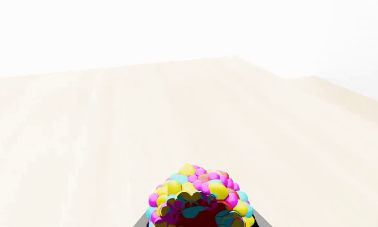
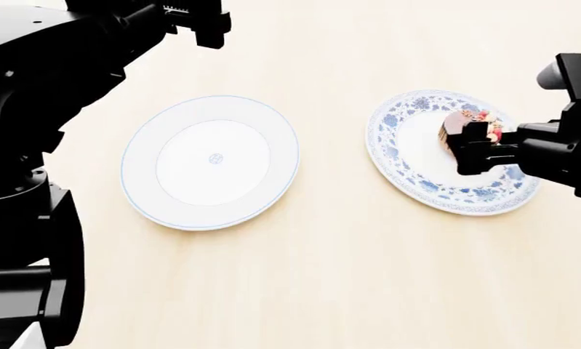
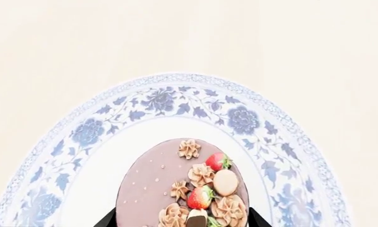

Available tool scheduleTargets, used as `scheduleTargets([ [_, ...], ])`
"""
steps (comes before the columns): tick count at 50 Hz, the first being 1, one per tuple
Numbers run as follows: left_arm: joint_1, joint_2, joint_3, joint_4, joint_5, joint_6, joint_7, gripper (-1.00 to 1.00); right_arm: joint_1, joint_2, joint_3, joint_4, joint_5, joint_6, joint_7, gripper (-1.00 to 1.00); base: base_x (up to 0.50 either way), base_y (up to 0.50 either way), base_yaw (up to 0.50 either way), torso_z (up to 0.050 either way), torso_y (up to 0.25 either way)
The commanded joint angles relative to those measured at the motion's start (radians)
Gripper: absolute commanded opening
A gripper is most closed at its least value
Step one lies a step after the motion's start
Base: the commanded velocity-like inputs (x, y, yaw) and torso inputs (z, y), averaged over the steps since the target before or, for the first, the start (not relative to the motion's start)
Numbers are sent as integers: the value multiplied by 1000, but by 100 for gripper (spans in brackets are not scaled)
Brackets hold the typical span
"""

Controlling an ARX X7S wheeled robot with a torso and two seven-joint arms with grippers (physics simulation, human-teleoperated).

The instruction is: Move the dessert items from the plate to the tray.

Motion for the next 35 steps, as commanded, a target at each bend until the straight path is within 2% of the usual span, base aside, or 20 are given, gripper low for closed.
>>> scheduleTargets([
  [1,1,6,-7,0,-5,3,-2,-100,4,6,-5,-17,-40,20,-9,-100,0,0,0,0,0],
  [13,2,6,-11,19,-18,-12,-10,-100,242,20,-3,-127,-35,185,48,-100,0,0,0,0,0],
  [16,6,10,-28,63,-35,-51,-26,-100,306,37,60,-265,96,239,180,-100,0,0,0,0,0],
  [20,5,12,-36,84,-45,-70,-35,-100,340,49,85,-320,167,267,256,-100,0,0,0,0,0],
  [35,-5,9,-55,112,-74,-107,-44,-100,451,36,78,-340,287,354,392,-100,0,0,0,0,0],
])
